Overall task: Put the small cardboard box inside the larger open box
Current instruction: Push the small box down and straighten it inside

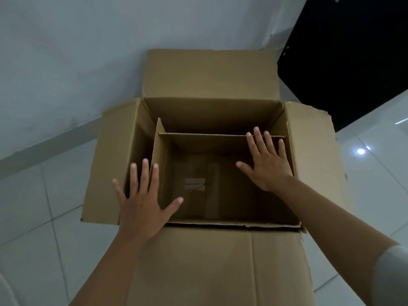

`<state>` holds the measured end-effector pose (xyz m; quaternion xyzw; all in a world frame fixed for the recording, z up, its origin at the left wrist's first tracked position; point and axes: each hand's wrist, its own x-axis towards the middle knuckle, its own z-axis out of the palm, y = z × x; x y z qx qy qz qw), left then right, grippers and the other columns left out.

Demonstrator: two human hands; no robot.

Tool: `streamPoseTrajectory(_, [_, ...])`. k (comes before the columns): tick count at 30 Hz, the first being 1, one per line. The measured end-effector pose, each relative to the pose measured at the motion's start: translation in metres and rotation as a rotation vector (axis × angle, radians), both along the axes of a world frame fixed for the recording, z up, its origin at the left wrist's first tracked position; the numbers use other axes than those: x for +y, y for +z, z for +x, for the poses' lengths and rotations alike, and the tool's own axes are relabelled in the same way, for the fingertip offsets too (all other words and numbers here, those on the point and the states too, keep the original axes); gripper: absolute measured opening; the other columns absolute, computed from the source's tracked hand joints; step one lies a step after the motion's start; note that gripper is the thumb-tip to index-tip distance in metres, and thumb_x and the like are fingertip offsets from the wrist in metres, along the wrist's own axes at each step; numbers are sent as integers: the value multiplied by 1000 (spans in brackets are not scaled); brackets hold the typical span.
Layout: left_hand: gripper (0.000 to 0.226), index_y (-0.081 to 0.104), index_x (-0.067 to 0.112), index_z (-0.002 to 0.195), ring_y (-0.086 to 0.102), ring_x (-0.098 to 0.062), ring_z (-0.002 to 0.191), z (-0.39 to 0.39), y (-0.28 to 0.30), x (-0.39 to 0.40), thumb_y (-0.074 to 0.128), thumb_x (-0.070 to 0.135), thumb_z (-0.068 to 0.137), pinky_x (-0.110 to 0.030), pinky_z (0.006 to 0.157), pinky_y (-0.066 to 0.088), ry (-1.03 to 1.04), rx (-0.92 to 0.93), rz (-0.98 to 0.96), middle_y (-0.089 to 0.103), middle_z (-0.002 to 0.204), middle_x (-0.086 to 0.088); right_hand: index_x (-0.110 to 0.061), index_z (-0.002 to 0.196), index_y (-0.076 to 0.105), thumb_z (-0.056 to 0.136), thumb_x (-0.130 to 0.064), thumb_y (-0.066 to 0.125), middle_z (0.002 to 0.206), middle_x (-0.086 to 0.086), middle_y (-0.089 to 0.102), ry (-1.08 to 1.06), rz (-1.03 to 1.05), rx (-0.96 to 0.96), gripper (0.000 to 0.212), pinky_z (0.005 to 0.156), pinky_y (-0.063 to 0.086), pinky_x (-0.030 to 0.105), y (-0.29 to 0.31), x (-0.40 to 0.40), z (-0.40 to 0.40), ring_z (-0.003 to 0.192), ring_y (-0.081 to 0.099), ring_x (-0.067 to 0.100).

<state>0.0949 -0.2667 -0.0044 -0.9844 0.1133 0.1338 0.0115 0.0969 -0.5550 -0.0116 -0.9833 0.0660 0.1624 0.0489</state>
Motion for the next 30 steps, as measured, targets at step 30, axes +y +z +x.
streamPoseTrajectory(30, [87,-27,30,133,-36,-17,127,-25,-11,7,14,77,72,-55,109,-11,26,-77,-186,-37,140,6,-24,143,-8,86,-61,29,153,2,-20,-54,-16,-244,77,112,-11,46,3,-4,-22,140,-17,22])
